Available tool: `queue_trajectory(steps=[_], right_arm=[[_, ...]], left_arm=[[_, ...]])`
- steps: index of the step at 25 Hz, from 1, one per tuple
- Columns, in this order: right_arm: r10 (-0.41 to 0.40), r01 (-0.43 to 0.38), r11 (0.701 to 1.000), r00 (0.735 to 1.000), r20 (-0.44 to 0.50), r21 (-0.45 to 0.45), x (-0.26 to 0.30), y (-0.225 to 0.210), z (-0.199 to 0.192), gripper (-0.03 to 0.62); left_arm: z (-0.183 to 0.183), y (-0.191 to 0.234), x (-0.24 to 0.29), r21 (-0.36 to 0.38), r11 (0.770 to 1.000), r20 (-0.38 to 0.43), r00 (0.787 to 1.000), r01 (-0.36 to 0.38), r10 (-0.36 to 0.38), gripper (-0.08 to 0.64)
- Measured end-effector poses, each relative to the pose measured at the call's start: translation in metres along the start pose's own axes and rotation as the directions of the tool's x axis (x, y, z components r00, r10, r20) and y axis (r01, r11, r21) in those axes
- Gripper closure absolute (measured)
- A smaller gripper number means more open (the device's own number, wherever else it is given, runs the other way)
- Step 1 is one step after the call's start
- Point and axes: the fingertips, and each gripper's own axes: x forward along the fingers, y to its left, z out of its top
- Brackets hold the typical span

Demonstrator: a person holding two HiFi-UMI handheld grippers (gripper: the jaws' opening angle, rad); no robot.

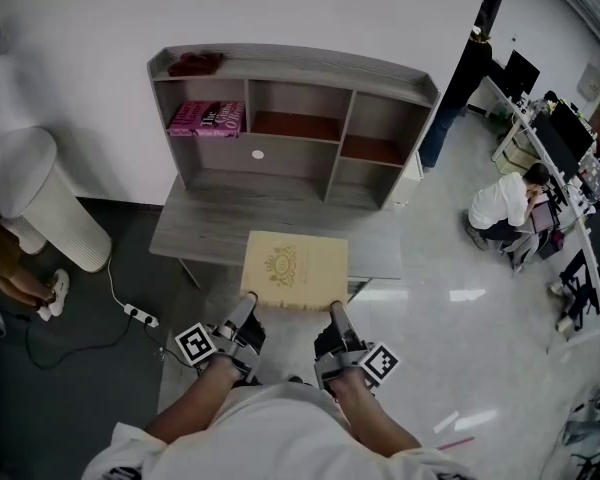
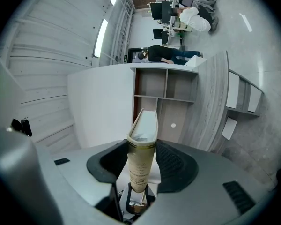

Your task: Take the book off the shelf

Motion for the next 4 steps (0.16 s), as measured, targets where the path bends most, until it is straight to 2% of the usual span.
queue_trajectory(steps=[4], right_arm=[[0.003, -0.003, 1.000, 1.000, -0.013, -0.001, -0.0041, -0.0008, 0.0090, 0.400]], left_arm=[[-0.0075, 0.0023, 0.0057, 0.006, 1.000, 0.005, 1.000, -0.006, 0.006, 0.371]])
